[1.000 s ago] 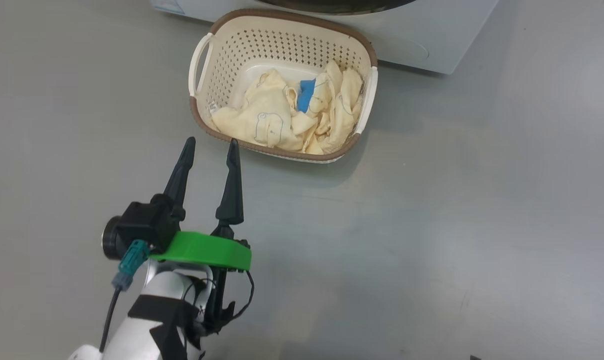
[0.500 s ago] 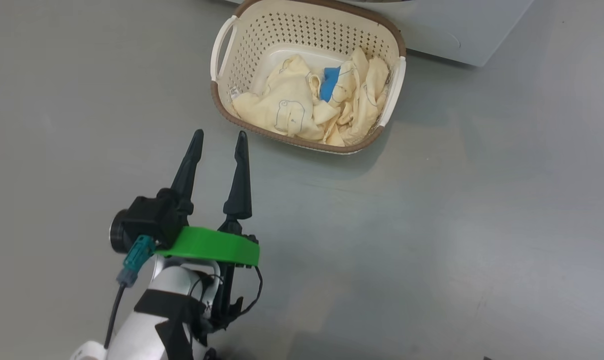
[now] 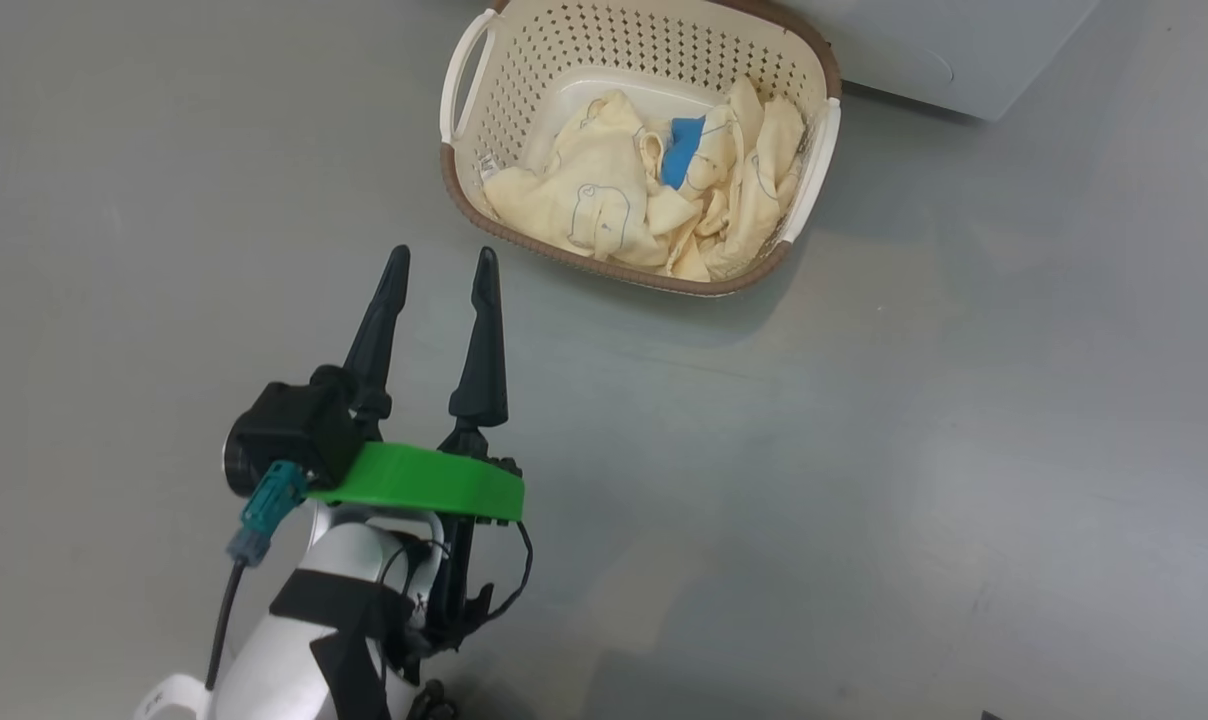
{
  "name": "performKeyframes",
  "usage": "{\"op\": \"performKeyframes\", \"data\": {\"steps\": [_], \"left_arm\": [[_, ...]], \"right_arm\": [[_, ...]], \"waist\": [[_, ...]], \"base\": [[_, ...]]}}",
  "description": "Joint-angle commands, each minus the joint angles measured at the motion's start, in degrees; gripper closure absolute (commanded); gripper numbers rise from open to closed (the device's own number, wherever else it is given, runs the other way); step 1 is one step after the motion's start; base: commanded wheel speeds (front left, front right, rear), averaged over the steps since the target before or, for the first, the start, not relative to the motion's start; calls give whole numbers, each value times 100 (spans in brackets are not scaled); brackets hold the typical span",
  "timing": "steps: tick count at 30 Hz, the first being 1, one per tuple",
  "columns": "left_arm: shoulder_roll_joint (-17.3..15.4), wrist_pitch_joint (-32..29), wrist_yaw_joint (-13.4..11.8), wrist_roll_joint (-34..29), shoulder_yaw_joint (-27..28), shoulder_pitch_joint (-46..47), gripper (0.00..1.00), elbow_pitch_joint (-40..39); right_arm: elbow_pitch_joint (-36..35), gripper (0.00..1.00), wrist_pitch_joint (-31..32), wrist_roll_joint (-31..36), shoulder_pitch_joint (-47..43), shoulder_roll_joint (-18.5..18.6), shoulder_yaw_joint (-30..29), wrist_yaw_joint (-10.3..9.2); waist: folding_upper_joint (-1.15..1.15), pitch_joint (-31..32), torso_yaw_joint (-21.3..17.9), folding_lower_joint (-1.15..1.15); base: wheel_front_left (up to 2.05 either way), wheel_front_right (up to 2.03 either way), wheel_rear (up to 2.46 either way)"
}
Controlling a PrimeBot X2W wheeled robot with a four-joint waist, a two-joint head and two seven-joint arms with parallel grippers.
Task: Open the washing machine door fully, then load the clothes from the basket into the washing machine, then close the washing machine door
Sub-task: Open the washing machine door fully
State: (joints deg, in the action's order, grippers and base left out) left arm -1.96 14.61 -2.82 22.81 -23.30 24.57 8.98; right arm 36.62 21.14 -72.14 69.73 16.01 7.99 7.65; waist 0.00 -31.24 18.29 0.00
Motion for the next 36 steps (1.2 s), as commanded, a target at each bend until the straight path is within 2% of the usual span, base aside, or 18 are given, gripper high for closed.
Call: {"op": "performKeyframes", "data": {"steps": [1, 17, 36], "left_arm": [[-92, 39, -18, 27, 156, 51, 0, -202], [-92, 39, -26, 52, 145, 32, 0, -250], [-92, 39, -53, 77, 118, 2, 0, -233]], "right_arm": [[-146, 100, 53, -87, 263, -84, -16, -16], [738, 100, 999, -825, 728, -335, -168, -16], [1192, 100, 1545, -981, 675, -439, -153, -16]], "waist": [[0, -10, 8, 0], [0, -32, 44, 0], [0, 99, 33, 0]], "base": [[0, 0, 0], [0, 0, 0], [0, 0, 0]]}}
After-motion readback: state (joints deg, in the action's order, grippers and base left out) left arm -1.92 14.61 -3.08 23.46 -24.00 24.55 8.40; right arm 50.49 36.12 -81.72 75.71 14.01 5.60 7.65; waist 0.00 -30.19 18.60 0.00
